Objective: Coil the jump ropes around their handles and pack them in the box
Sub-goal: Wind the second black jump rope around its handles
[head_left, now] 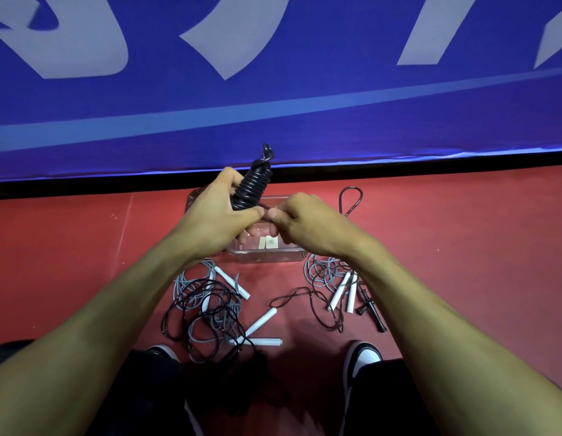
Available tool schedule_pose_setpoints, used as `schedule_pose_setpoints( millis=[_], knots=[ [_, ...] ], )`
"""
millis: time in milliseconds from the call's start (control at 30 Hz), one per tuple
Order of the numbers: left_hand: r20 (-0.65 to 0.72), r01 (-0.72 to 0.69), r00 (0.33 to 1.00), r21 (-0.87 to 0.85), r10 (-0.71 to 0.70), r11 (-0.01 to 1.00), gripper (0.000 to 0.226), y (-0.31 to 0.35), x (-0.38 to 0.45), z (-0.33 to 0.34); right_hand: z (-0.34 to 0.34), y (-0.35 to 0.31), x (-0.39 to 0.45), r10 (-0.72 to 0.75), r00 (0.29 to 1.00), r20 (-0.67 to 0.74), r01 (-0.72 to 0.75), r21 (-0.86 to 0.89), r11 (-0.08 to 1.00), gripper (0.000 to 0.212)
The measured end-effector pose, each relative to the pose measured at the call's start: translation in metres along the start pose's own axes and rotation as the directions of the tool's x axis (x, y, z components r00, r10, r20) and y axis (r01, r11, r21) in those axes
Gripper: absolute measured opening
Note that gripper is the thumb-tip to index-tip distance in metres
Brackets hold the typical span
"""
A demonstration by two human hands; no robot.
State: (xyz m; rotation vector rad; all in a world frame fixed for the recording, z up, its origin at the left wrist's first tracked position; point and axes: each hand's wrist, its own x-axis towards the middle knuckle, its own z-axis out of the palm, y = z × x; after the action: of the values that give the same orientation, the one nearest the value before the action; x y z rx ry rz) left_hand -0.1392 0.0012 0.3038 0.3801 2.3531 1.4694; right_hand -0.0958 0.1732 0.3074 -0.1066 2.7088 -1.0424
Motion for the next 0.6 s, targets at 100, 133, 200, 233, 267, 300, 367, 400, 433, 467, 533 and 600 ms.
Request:
schedule_pose_setpoints(
  millis=[100,133,200,233,267,300,367,400,433,467,533,600],
  knots=[
    [-0.067,-0.046,0.996,0.15,0.057,0.988,0.026,-0.004,0.003,-0.002,0.001,-0.004,0.001,-0.044,0.998,-0.052,0.048,0.065,0.997,0.039],
    [-0.063,-0.043,0.997,0.133,0.052,0.99,0.024,-0.004,0.003,-0.003,0.0,-0.005,0.001,-0.032,0.998,-0.061,0.039,0.104,0.994,0.039],
    [0.024,-0.019,1.0,-0.049,0.02,0.999,0.019,0.001,0.0,-0.003,-0.002,-0.007,0.002,0.004,0.998,-0.069,0.007,0.157,0.988,0.038],
    [0.104,0.021,0.995,-0.207,0.0,0.978,0.02,0.005,-0.002,-0.002,-0.004,-0.007,0.001,0.019,0.997,-0.069,-0.009,0.144,0.99,0.036],
    [0.182,0.081,0.983,-0.346,-0.018,0.935,0.025,0.006,-0.002,-0.001,-0.004,-0.007,0.001,0.035,0.998,-0.059,-0.028,0.117,0.993,0.034],
    [0.241,0.133,0.97,-0.43,-0.029,0.893,0.03,0.007,-0.003,0.0,-0.004,-0.006,0.0,0.054,0.998,-0.043,-0.05,0.091,0.995,0.031],
    [0.275,0.139,0.961,-0.415,-0.022,0.899,0.029,0.005,-0.002,0.002,-0.004,-0.004,0.0,0.089,0.996,-0.026,-0.088,0.047,0.995,0.03],
    [0.268,0.102,0.964,-0.365,-0.001,0.925,0.022,0.004,-0.003,0.002,-0.003,-0.003,0.0,0.1,0.994,-0.034,-0.099,0.029,0.995,0.031],
    [0.25,0.07,0.968,-0.317,0.012,0.946,0.017,0.003,-0.003,0.002,-0.002,-0.001,0.001,0.112,0.993,-0.046,-0.111,0.016,0.994,0.033],
    [0.226,0.049,0.974,-0.282,0.017,0.958,0.02,0.002,-0.002,0.002,-0.002,0.001,0.001,0.126,0.991,-0.054,-0.126,0.006,0.992,0.035],
    [0.159,0.032,0.987,-0.243,0.007,0.969,0.041,0.002,-0.002,0.002,-0.001,0.004,0.001,0.157,0.987,-0.04,-0.157,0.007,0.988,0.038],
    [0.093,0.052,0.995,-0.236,-0.031,0.97,0.051,0.002,-0.002,0.001,0.001,0.005,0.001,0.164,0.986,-0.03,-0.164,0.001,0.986,0.041]
  ],
)
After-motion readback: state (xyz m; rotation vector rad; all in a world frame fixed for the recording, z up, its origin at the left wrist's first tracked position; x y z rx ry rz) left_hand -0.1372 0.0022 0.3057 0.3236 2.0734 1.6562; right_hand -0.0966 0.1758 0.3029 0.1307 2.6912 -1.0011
